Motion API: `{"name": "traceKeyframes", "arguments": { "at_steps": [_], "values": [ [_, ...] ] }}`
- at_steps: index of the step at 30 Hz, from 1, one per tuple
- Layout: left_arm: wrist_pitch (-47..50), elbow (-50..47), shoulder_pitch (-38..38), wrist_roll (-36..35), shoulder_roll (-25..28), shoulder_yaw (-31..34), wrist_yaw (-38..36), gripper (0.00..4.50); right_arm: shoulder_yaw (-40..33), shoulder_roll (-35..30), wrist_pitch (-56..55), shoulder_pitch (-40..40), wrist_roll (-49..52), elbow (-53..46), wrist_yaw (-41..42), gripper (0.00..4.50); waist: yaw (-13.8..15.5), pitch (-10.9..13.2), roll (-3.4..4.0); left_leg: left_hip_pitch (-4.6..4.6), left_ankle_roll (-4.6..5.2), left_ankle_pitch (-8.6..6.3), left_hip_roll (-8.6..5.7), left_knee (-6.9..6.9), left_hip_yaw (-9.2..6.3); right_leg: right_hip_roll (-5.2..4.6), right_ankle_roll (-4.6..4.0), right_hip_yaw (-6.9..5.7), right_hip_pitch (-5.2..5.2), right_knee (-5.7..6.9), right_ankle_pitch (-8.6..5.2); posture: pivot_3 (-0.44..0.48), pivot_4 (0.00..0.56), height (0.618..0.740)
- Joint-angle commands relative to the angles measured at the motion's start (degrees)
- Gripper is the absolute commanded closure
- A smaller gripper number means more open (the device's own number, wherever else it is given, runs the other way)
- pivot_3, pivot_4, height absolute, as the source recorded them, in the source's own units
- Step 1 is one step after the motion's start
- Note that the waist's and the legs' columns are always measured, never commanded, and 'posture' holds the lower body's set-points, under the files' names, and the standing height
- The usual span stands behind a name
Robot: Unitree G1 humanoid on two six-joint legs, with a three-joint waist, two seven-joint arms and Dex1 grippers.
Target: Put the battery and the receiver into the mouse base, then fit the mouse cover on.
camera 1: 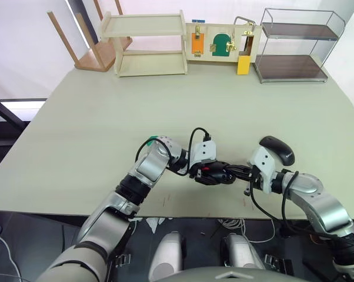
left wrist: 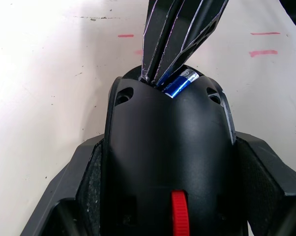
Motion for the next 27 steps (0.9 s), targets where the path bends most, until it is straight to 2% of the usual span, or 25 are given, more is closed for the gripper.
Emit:
{"name": "traceKeyframes", "arguments": {
  "at_steps": [1, 9, 13, 15, 18, 20, 22, 25, 26, 27],
  "values": [
    [1.1, 1.1, 2.0, 1.7, 0.8, -4.1, -1.7, 1.53, -0.3, -0.4, -0.7, 3.0, -0.8, 2.5, 0.5, 4.43, 0.0, 0.0, 0.0, 0.0, 0.02, -0.01, 0.01, 0.0, 0.04, 0.0, 0.0, 0.04, -0.02, 0.0, 0.0, 0.0, 0.15, 0.74],
    [1.2, 0.9, 2.4, 1.6, 0.7, -4.1, -1.5, 1.53, -6.6, -0.4, -8.8, 6.9, 2.0, 0.2, 2.3, 4.43, 0.1, 0.0, -0.02, -0.05, 0.25, -0.17, -0.01, 0.0, 0.57, -0.06, 0.03, 0.51, -0.26, 0.0, 0.02, 0.0, 0.15, 0.74],
    [1.2, 1.0, 2.4, 1.6, 0.6, -4.0, -1.3, 1.53, -9.8, -2.7, -10.1, 11.1, 3.1, -0.7, 4.3, 4.43, 0.2, 0.0, -0.01, -0.13, 0.28, -0.19, -0.01, 0.0, 0.64, -0.07, 0.04, 0.58, -0.41, 0.01, 0.02, 0.0, 0.15, 0.74],
    [1.2, 0.9, 2.4, 1.6, 0.6, -3.9, -1.3, 1.53, -12.5, -1.8, -14.4, 12.8, 4.2, 0.0, 4.6, 4.43, 0.1, 0.0, -0.01, -0.15, 0.33, -0.22, -0.02, 0.0, 0.69, -0.07, 0.0, 0.63, -0.43, 0.01, 0.04, 0.0, 0.15, 0.74],
    [1.4, 0.8, 2.4, 1.5, 0.6, -3.8, -1.1, 1.53, -17.2, -0.2, -25.1, 15.8, 7.7, 2.2, 10.1, 4.43, 0.1, 0.0, 0.0, -0.11, 0.34, -0.22, -0.02, 0.0, 0.82, -0.07, 0.17, 0.75, -0.46, 0.02, -0.03, 0.0, 0.15, 0.74],
    [1.5, 0.6, 2.5, 1.5, 0.7, -3.7, -1.1, 1.53, -19.6, -1.1, -24.2, 16.9, 11.5, 3.4, 14.0, 4.43, 0.2, 0.1, -0.01, -0.11, 0.35, -0.23, -0.02, 0.0, 0.82, -0.07, 0.2, 0.77, -0.47, 0.02, -0.05, 0.0, 0.15, 0.74],
    [1.6, 0.3, 2.6, 1.5, 0.7, -3.7, -1.1, 1.53, -20.9, -1.5, -25.1, 17.4, 13.4, 4.7, 16.6, 3.89, 0.2, 0.1, -0.03, -0.05, 0.48, -0.31, -0.01, 0.01, 1.07, -0.07, 0.25, 1.03, -0.48, 0.01, -0.03, 0.0, 0.15, 0.74],
    [1.8, -0.1, 2.8, 1.5, 0.9, -3.7, -1.1, 1.53, -22.7, -2.5, -27.6, 17.9, 14.9, 7.0, 21.0, 2.83, 0.1, 0.1, -0.03, 0.0, 0.53, -0.34, -0.01, 0.01, 1.32, -0.07, 0.27, 1.3, -0.54, 0.01, 0.07, 0.0, 0.15, 0.74],
    [1.9, -0.2, 2.8, 1.4, 1.0, -3.7, -1.0, 1.53, -23.3, -2.7, -28.3, 18.1, 15.6, 7.7, 22.5, 2.26, 0.1, 0.1, -0.04, 0.02, 0.55, -0.35, -0.01, 0.02, 1.41, -0.07, 0.3, 1.37, -0.58, 0.01, 0.07, 0.0, 0.15, 0.74],
    [2.0, -0.3, 2.9, 1.4, 1.0, -3.7, -1.0, 1.53, -23.8, -2.8, -28.8, 18.1, 16.2, 8.2, 23.7, 1.88, 0.1, 0.1, -0.03, 0.0, 0.56, -0.36, 0.0, 0.02, 1.51, -0.07, 0.35, 1.45, -0.67, 0.01, 0.08, 0.0, 0.15, 0.74]
  ]
}}
